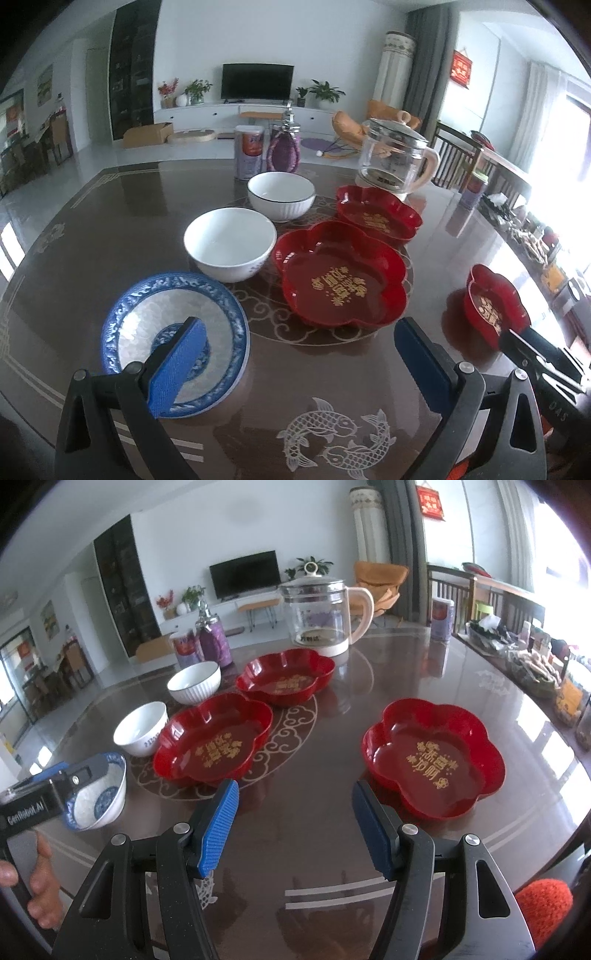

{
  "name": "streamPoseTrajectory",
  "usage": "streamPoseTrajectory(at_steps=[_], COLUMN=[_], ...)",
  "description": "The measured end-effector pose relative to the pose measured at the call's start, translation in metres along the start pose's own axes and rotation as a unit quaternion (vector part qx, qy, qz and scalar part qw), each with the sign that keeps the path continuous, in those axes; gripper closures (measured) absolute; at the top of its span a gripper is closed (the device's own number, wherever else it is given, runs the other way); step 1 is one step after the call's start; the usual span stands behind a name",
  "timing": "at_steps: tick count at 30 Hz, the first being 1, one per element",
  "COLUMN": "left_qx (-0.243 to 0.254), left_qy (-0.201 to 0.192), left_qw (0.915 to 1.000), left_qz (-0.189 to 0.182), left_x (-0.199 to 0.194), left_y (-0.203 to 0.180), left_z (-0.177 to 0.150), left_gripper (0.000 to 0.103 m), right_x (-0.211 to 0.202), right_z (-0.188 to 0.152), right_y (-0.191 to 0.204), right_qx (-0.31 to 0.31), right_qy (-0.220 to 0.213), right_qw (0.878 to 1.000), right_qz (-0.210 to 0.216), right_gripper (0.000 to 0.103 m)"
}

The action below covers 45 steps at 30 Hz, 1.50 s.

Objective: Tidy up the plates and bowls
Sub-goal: 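Move the right gripper toward the central red flower plate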

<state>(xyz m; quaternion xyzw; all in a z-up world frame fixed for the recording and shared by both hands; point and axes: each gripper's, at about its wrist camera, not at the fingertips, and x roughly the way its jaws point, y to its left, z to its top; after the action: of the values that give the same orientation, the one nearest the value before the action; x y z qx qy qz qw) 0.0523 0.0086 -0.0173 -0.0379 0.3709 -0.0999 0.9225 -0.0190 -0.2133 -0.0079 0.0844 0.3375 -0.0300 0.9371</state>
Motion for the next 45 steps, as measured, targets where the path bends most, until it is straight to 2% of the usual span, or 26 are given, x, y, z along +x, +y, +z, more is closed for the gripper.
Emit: streamPoseTrajectory(at_steps=[5,9,11,13,16,17,19,22,24,27,31,36,40,42,45], left_qx=[-0.007,-0.004,-0.011,-0.017,0.018,0.036,0.039,0.026,0.027,0.023,0.031,0.064,0.078,0.088,0.107], left_qy=[-0.018,-0.031,-0.012,0.025,0.073,0.079,0.079,0.092,0.102,0.108,0.114,0.124,0.127,0.127,0.132], left_qw=[0.9997,0.9990,0.9996,0.9995,0.9971,0.9962,0.9959,0.9954,0.9944,0.9938,0.9926,0.9899,0.9884,0.9874,0.9847], left_qz=[0.017,0.033,0.023,0.009,0.001,0.011,0.023,0.000,-0.004,-0.014,-0.026,-0.026,-0.032,-0.034,-0.037], left_x=[-0.002,0.000,0.009,0.024,0.046,0.051,0.057,0.069,0.076,0.082,0.085,0.093,0.101,0.106,0.118], left_y=[0.020,0.040,0.050,0.058,0.054,0.052,0.053,0.054,0.051,0.043,0.035,0.025,0.018,0.012,0.000], left_z=[0.019,0.054,0.070,0.082,0.094,0.098,0.104,0.110,0.111,0.108,0.099,0.094,0.095,0.096,0.097], left_gripper=[0.002,0.002,0.002,0.002,0.002,0.002,0.002,0.002,0.002,0.002,0.002,0.002,0.002,0.002,0.002], right_x=[0.003,0.007,0.009,0.014,0.027,0.031,0.045,0.081,0.106,0.137,0.164,0.176,0.161,0.147,0.128], right_z=[0.000,0.007,0.014,0.021,0.035,0.038,0.045,0.053,0.057,0.058,0.053,0.047,0.047,0.052,0.057], right_y=[-0.005,-0.021,-0.030,-0.035,-0.041,-0.041,-0.039,-0.021,-0.007,0.022,0.053,0.042,0.022,0.012,-0.001], right_qx=[0.011,0.036,0.050,0.061,0.082,0.086,0.094,0.086,0.074,0.033,-0.047,-0.084,-0.115,-0.107,-0.069], right_qy=[0.010,0.017,0.022,0.031,0.059,0.065,0.086,0.131,0.155,0.172,0.177,0.196,0.186,0.174,0.168], right_qw=[1.000,0.999,0.998,0.997,0.994,0.993,0.989,0.983,0.980,0.981,0.983,0.977,0.974,0.978,0.983], right_qz=[0.015,0.016,0.017,0.027,0.046,0.050,0.069,0.098,0.102,0.086,0.031,-0.012,-0.060,-0.040,0.015], right_gripper=[0.036,0.036,0.036,0.036,0.036,0.036,0.036,0.036,0.036,0.036,0.036,0.035,0.036,0.036,0.036])
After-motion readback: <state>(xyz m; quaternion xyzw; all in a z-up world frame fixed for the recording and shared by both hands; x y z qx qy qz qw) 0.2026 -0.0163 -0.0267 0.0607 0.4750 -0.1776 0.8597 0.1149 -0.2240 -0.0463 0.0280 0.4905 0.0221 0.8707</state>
